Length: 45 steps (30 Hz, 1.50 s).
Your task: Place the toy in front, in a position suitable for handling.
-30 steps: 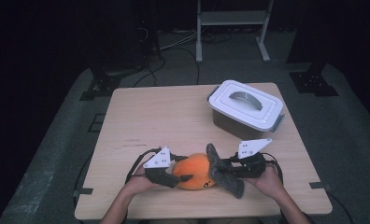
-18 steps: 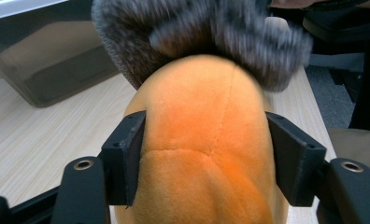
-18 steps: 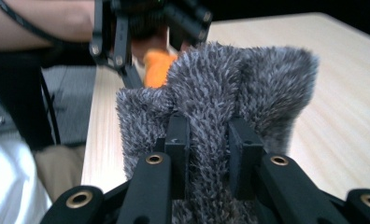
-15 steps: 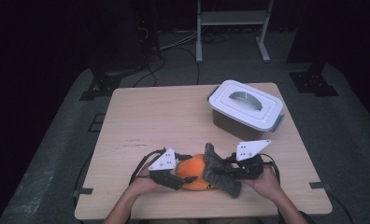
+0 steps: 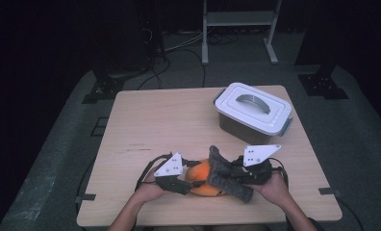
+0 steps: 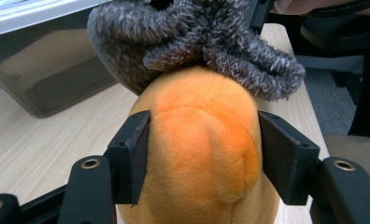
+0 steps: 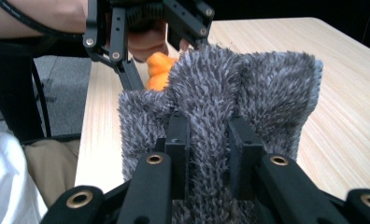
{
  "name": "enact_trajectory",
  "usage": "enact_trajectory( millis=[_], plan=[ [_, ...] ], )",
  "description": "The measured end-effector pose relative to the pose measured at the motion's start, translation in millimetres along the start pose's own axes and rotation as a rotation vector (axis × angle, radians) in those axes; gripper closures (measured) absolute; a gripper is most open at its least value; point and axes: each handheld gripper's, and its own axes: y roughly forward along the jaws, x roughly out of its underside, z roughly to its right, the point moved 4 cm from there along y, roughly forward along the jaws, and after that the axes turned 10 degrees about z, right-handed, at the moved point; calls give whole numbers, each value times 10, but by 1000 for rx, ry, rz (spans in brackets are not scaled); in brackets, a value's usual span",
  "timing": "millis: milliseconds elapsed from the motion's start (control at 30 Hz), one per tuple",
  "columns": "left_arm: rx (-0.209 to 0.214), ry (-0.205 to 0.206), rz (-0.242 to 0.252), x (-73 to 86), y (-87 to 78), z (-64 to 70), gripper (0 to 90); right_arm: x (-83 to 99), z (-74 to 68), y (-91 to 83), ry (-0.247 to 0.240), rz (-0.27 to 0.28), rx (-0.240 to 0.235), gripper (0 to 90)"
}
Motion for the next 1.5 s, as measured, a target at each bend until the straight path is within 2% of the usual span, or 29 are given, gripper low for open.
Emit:
enact_trajectory(
  millis=[133, 233, 300, 400, 500, 633, 833, 1100, 1167, 1267, 1367, 1500],
  plan=[
    [-10, -19, 4, 16, -23, -33, 389, 72, 59, -50, 26, -28, 15, 723],
    [-3, -22, 13, 5, 12, -7, 383, 46, 52, -62, 23, -11, 18, 723],
    [5, -9, 18, -14, 56, 37, 382, -17, 29, -49, 28, 25, 2, 722],
    [16, 13, 13, -49, 102, 98, 374, -87, -33, -6, -1, 31, -5, 720],
    [16, 15, 14, -54, 112, 126, 362, -85, -58, 6, -3, 28, -16, 719],
    [0, 13, 7, -62, 73, 76, 349, -37, -11, -18, 21, 19, -13, 722],
    [-23, -14, 2, -38, 36, 3, 311, 80, 64, -49, 59, 0, -7, 726],
    [-85, -39, -28, -24, -38, -94, 290, 112, 25, -17, 60, -21, -27, 733],
    [-74, -57, -24, -11, -46, -103, 311, 114, 6, -4, 59, -29, -35, 734],
    [-58, -51, -22, -6, -24, -72, 346, 95, 9, 0, 57, -37, -38, 735],
    [-47, -28, -13, -31, -11, -38, 379, 33, 4, -26, 35, -28, -25, 738],
    [-9, 16, 1, -93, 71, 71, 390, -111, -40, -40, 9, 28, -21, 740]
  ],
)
